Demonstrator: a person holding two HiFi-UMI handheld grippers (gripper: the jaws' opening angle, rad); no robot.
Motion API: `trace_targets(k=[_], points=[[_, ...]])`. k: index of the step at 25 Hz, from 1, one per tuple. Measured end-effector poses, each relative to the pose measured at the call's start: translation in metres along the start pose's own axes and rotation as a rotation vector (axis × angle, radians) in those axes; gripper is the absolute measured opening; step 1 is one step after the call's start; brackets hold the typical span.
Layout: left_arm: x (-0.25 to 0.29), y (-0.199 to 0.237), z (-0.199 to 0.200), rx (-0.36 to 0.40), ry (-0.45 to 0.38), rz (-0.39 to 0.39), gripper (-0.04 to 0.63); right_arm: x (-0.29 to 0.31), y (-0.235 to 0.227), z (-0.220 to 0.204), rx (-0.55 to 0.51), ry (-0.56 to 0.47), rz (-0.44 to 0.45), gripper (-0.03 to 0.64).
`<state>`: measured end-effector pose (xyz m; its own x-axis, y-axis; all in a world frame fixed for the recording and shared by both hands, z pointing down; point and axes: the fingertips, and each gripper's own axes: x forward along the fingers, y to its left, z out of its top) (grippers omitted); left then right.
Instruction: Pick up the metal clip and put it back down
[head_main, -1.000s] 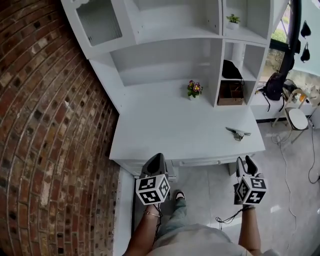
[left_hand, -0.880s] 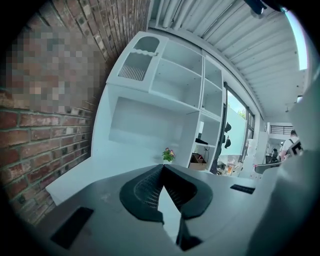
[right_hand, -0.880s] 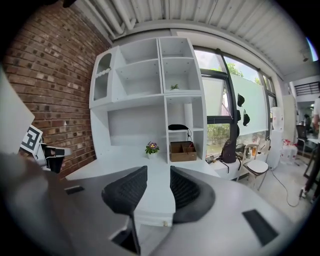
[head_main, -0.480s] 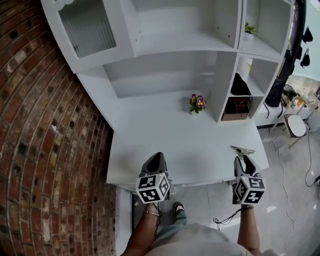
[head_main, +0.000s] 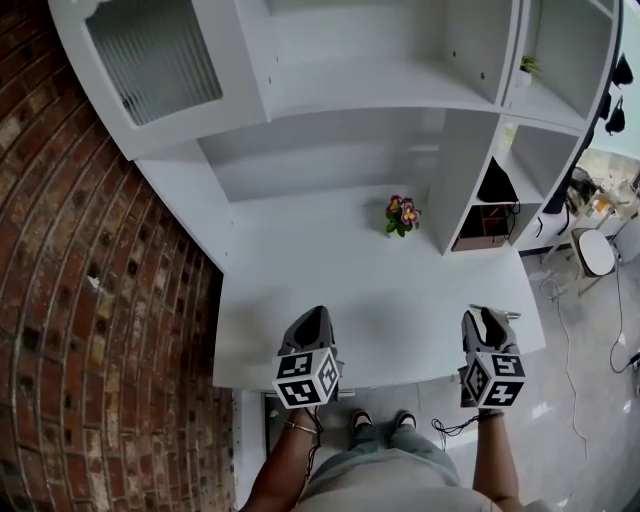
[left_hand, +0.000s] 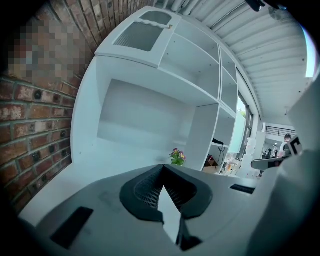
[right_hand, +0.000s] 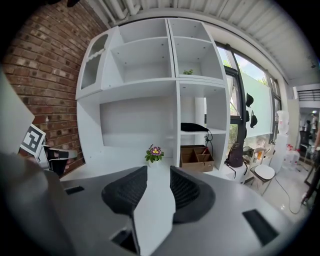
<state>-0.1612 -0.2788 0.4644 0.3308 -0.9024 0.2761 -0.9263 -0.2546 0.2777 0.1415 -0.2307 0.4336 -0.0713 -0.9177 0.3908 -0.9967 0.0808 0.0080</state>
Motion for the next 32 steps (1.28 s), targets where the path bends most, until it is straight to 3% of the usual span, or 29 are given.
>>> trace_targets(k=[5, 14, 32], points=[[0.005, 0.004, 0.003, 0.007, 0.001, 0.022, 0.011, 0.017, 0.004, 0.005, -0.001, -0.009, 0.029, 0.144], [0.023, -0.014, 0.011, 0.032, 0.008, -0.008, 0.011, 0.019, -0.006, 0.016, 0.01, -0.031, 0.029, 0.144], [0.083, -0.159, -0.017, 0.078, 0.076, -0.248, 0.011, -0.051, -0.14, -0.009, 0.096, -0.022, -0.221, 0.144]])
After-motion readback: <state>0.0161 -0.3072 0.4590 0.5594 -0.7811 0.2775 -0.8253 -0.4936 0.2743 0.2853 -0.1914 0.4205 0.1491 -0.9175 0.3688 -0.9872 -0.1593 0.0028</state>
